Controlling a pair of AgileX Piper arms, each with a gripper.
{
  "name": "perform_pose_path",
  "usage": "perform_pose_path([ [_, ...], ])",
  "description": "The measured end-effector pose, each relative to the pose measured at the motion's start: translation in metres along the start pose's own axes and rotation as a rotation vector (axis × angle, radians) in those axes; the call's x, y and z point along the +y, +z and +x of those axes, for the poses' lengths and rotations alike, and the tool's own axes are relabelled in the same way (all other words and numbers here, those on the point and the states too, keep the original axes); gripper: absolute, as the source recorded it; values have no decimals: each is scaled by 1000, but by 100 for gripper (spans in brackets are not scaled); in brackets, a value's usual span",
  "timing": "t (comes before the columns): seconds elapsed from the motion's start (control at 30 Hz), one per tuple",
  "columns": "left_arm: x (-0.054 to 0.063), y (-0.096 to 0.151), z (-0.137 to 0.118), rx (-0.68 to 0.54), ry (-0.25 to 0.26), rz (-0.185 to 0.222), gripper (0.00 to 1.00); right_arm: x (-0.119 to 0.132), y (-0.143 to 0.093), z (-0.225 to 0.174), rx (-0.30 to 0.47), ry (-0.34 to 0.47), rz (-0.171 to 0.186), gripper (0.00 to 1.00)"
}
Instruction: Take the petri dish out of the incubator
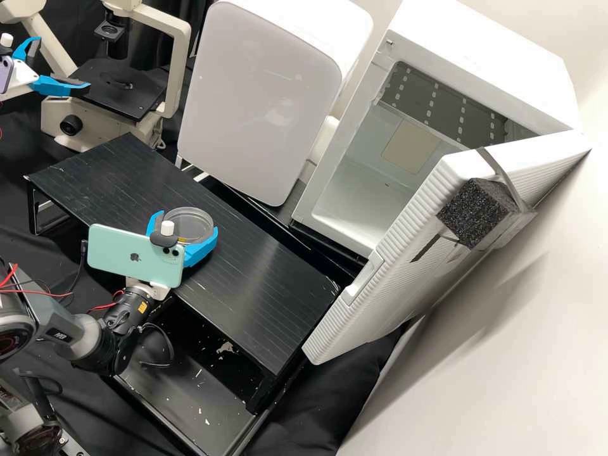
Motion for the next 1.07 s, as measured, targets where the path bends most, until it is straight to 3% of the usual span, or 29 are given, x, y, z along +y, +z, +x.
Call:
perform_pose_path([
  [0.6,0,0,0,0,0,0,100,5,-5,-4,35,8,10,100],
  [0.83,0,0,0,0,0,0,100,15,-24,-25,52,136,27,100],
  [0.9,0,0,0,0,0,0,100,19,-28,-32,55,198,68,100],
  [1.0,0,0,0,0,0,0,100,21,-31,-35,67,223,122,100],
  [1.07,0,0,0,0,0,0,100,21,-31,-35,70,225,140,100],
])
